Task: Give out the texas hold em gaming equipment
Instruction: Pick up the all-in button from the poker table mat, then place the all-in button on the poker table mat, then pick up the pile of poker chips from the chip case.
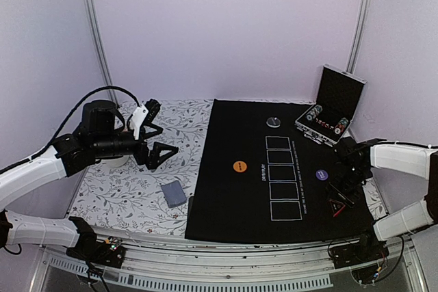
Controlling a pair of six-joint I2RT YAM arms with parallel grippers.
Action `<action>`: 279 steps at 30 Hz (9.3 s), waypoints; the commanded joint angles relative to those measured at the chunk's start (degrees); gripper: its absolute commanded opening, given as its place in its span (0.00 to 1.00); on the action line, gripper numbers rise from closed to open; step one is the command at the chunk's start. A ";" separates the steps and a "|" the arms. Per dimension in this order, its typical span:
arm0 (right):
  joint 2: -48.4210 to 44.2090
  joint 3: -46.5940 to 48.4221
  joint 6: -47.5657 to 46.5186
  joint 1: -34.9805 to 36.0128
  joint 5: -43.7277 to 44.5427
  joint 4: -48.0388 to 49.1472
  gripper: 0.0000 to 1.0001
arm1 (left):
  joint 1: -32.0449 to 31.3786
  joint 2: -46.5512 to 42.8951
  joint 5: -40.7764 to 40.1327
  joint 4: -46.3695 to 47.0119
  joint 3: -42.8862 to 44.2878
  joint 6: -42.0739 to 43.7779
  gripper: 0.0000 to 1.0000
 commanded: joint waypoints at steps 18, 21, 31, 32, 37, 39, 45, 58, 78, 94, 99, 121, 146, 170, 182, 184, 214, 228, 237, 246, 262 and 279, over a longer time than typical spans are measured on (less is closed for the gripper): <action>1.00 23.46 -11.10 11.16 11.11 -7.40 0.35 | -1.09 0.04 1.37 1.60 -1.11 0.53 0.98; 3.12 25.82 -13.36 13.56 11.99 -6.99 0.26 | -1.12 -0.18 1.80 2.51 -1.45 0.60 0.98; 2.95 26.22 -20.45 18.65 10.53 2.89 0.25 | -1.12 -1.17 1.77 6.20 -3.27 1.16 0.98; 2.61 26.30 -21.26 18.94 10.32 3.72 0.22 | -1.12 -1.26 1.34 6.52 -3.45 1.29 0.98; 1.33 25.90 -23.69 19.37 9.31 7.83 0.21 | -1.12 -1.64 -1.26 7.58 -3.93 2.05 0.98; 1.06 25.78 -24.64 19.42 9.01 9.36 0.21 | -1.08 -1.64 -2.82 7.66 -3.95 2.32 0.98; 1.18 25.44 -26.02 19.64 8.19 12.63 0.20 | -1.11 -0.91 -6.75 6.69 -1.45 0.94 0.98; 1.62 25.47 -27.10 19.64 10.86 7.21 0.20 | -1.03 -0.88 -10.08 11.28 1.61 -2.34 0.98; 11.03 13.83 -34.92 -16.45 9.67 10.68 0.14 | -0.86 -3.85 -15.44 14.19 -3.20 1.59 0.98; 34.61 36.74 -40.23 -18.90 13.06 6.64 0.10 | -0.76 -4.53 -19.55 15.70 -4.99 5.23 0.98; 35.90 37.65 -40.66 -18.93 11.89 6.60 0.10 | -0.62 -4.39 -20.21 15.87 -5.22 5.76 0.98; 23.18 52.27 -50.75 -18.49 2.48 -2.75 0.99 | -0.42 -4.46 -18.96 16.37 -5.50 5.58 0.98; 55.77 85.31 -90.69 -12.96 -8.93 16.64 0.97 | 0.78 0.93 -17.06 19.40 -7.99 8.68 0.98; 68.06 85.96 -95.53 -12.91 -4.25 18.66 0.59 | 2.98 5.75 -15.78 18.96 -7.19 7.92 0.98; 69.13 85.20 -98.30 -10.92 -4.59 17.22 0.49 | 3.28 6.03 -15.58 18.78 -7.03 7.89 0.98; 68.34 84.32 -99.08 -9.97 -4.16 17.35 0.48 | 3.28 5.98 -15.57 18.78 -7.02 7.79 0.98; 70.10 84.10 -98.72 -9.45 4.74 19.91 0.65 | 3.46 6.16 -13.51 18.53 -6.72 7.14 0.98; 67.24 85.46 -97.54 -9.49 4.26 19.40 0.85 | 3.58 6.29 -12.84 17.95 -6.41 6.88 0.98; 66.23 85.97 -97.65 -9.44 1.39 18.72 0.76 | 3.52 6.08 -12.64 17.47 -6.14 6.88 0.98; 69.55 87.83 -98.20 -9.50 0.94 17.87 0.69 | 3.55 5.79 -12.94 17.38 -6.14 7.03 0.98; 72.79 89.37 -98.79 -9.54 -0.02 15.73 0.65 | 3.59 5.94 -13.39 17.20 -6.14 7.27 0.98; 67.02 89.42 -98.00 -9.37 1.45 17.01 0.85 | 3.57 6.12 -12.47 17.03 -5.97 6.96 0.98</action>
